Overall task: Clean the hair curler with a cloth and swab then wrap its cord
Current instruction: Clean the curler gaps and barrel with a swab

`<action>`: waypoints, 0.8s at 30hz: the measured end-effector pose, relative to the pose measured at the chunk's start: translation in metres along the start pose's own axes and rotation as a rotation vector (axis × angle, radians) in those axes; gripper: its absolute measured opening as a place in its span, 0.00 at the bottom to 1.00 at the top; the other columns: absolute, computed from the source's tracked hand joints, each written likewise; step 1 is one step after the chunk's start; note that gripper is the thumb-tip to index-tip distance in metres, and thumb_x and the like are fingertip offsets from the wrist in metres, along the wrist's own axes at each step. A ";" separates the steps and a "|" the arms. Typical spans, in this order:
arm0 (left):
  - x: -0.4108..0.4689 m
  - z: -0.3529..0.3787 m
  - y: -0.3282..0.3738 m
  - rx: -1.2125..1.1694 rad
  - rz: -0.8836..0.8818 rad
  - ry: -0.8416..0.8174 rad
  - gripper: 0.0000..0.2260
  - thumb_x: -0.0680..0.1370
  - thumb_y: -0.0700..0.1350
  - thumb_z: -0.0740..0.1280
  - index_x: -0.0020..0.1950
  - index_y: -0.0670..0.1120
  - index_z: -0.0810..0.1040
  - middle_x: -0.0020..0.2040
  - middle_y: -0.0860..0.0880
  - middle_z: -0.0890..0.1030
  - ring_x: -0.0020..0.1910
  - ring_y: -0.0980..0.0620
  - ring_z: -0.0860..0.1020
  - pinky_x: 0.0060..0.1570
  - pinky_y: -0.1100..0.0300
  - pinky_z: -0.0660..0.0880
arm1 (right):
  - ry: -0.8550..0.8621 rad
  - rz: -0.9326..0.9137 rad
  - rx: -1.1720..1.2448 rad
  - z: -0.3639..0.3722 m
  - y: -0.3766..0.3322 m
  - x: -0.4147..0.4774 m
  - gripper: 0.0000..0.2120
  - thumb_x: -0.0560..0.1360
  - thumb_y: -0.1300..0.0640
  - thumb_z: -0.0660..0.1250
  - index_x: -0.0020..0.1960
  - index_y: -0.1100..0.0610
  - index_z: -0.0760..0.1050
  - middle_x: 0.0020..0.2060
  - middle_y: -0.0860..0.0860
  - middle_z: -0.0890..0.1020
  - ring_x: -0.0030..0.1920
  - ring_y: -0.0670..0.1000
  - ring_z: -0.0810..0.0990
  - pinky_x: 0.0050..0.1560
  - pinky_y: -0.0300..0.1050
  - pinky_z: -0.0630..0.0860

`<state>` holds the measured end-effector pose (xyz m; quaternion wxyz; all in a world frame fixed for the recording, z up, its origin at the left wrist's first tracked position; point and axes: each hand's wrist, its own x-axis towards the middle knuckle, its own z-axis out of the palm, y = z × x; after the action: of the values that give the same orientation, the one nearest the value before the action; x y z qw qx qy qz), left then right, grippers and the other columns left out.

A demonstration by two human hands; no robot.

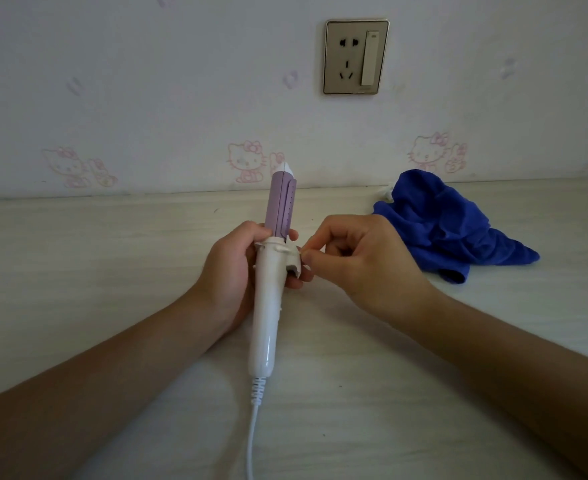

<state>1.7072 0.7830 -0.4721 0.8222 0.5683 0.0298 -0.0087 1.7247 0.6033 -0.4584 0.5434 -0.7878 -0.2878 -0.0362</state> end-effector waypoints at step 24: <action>0.002 0.003 0.000 0.184 0.055 0.081 0.13 0.72 0.54 0.68 0.46 0.45 0.83 0.38 0.41 0.76 0.30 0.46 0.76 0.33 0.57 0.72 | -0.170 -0.051 -0.069 0.000 -0.008 -0.007 0.05 0.75 0.63 0.75 0.40 0.57 0.83 0.22 0.50 0.73 0.24 0.43 0.67 0.29 0.36 0.69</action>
<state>1.7094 0.7800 -0.4711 0.7647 0.6419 0.0464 0.0339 1.7148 0.6019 -0.4545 0.4882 -0.7987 -0.3516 0.0071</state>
